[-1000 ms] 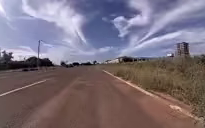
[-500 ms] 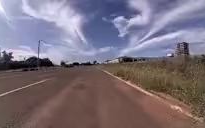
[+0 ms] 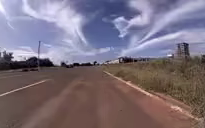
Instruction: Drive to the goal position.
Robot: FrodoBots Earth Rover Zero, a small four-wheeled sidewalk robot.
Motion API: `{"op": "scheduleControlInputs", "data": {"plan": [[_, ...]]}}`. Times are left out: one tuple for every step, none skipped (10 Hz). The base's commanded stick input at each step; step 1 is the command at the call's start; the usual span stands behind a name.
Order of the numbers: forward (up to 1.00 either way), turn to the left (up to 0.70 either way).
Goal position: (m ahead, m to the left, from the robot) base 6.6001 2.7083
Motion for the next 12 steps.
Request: {"op": "scheduleControlInputs", "data": {"plan": [[0.70,0.00],[0.70,0.00],[0.70,0.00],[0.70,0.00],[0.70,0.00],[0.70,0.00],[0.70,0.00],[0.70,0.00],[0.70,0.00],[0.70,0.00],[0.70,0.00],[0.70,0.00]]}}
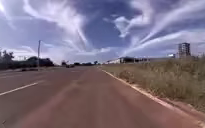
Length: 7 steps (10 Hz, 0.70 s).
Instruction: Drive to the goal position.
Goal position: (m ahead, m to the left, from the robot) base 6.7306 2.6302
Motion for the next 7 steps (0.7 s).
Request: {"op": "scheduleControlInputs", "data": {"plan": [[0.70,0.00],[0.70,0.00],[0.70,0.00],[0.70,0.00],[0.70,0.00],[0.70,0.00],[0.70,0.00]]}}
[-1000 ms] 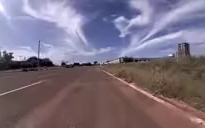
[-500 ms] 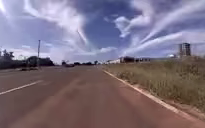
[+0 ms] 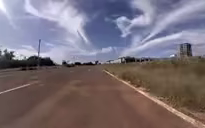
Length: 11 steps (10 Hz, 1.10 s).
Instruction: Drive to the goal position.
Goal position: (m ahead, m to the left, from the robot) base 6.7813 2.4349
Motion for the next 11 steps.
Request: {"op": "scheduleControlInputs", "data": {"plan": [[0.70,0.09],[0.70,0.20],[0.70,0.26],[0.70,0.15],[0.70,0.00],[0.70,0.00],[0.70,0.00],[0.70,0.00],[0.70,0.00],[0.70,0.00],[0.70,0.00]]}}
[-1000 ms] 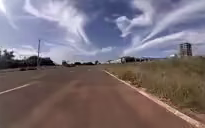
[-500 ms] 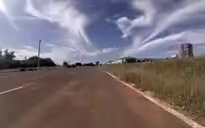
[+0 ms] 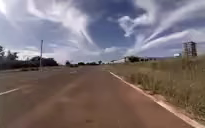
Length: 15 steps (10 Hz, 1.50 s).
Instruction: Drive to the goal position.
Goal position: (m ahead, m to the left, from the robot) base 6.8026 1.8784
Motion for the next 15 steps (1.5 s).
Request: {"op": "scheduleControlInputs", "data": {"plan": [[0.70,0.00],[0.70,0.00],[0.70,0.00],[0.70,0.00],[0.70,0.00],[0.70,0.00],[0.70,0.00],[0.70,0.00],[0.70,0.00],[0.70,0.00],[0.70,0.00],[0.70,0.00],[0.70,0.00],[0.70,0.00],[0.70,0.00]]}}
